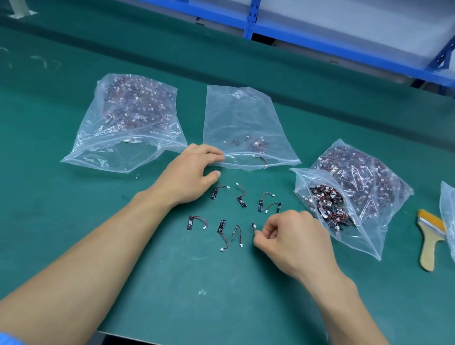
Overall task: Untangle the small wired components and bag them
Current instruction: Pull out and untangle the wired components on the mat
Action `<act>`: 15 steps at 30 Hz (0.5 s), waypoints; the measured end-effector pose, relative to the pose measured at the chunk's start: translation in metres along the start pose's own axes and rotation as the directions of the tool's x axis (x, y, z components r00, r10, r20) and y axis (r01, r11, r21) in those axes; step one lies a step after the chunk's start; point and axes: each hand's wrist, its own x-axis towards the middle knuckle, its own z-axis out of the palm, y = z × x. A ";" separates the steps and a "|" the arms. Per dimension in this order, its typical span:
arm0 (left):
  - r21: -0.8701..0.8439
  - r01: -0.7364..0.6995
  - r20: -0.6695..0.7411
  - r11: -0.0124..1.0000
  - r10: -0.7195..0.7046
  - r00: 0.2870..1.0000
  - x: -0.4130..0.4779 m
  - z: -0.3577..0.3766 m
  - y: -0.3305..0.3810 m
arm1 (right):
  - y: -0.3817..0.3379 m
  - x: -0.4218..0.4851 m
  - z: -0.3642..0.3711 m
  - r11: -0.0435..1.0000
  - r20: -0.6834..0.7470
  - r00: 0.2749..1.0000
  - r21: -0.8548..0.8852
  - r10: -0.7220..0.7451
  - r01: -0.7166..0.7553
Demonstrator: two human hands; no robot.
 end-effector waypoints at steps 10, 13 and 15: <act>-0.005 0.005 0.004 1.000 -0.005 1.000 0.000 -0.001 0.000 | 0.000 0.001 -0.009 0.996 -0.100 0.995 0.089 0.028 -0.019; -0.011 0.006 0.010 1.000 -0.006 1.000 -0.001 -0.001 0.000 | 0.004 0.009 -0.010 0.964 -0.138 0.989 0.266 0.043 -0.005; -0.017 0.000 0.006 1.000 0.000 1.000 -0.001 -0.002 -0.001 | 0.010 0.022 -0.011 0.890 -0.159 0.984 0.456 0.080 0.001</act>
